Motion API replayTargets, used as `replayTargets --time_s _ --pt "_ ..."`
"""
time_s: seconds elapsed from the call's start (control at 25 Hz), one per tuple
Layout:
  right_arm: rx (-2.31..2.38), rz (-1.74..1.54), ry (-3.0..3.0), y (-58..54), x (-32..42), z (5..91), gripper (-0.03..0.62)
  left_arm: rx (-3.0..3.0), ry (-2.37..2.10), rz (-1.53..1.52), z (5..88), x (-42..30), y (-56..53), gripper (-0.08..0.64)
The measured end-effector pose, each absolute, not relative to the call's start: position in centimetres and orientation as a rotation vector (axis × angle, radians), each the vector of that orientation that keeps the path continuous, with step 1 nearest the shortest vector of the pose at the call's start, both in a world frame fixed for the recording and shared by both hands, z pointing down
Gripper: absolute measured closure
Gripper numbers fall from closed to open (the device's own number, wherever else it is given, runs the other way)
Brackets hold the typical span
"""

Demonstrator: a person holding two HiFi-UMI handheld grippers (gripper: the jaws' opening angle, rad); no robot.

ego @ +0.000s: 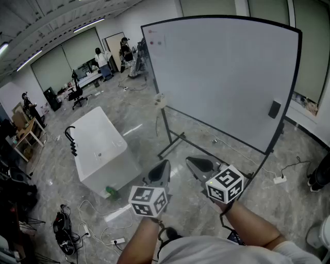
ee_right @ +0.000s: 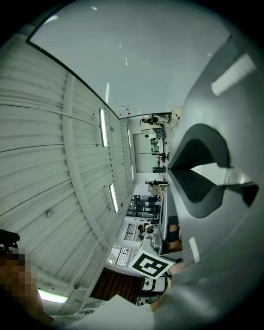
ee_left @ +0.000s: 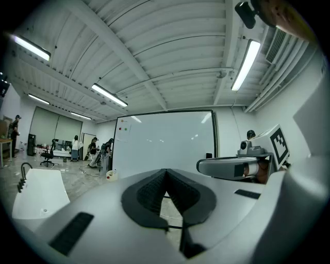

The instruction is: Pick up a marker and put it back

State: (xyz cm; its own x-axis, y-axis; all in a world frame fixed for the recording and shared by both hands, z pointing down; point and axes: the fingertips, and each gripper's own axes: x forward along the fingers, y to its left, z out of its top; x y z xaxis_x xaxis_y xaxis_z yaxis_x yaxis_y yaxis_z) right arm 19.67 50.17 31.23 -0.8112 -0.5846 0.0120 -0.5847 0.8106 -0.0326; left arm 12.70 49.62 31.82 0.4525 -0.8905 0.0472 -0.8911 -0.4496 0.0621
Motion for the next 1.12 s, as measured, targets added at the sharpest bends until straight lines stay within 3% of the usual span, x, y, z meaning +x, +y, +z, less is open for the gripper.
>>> replayTargets --time_s 0.68,1.12 --pt "0.919 0.116 -3.024 46.9 15.9 32.1 0.589 2.591 -1.574 0.019 33.1 9.1 45.9 0.555" --pt "0.990 0.142 -3.013 37.0 8.0 31.7 0.589 2.640 -1.487 -0.005 32.4 1.2 36.5 0.555"
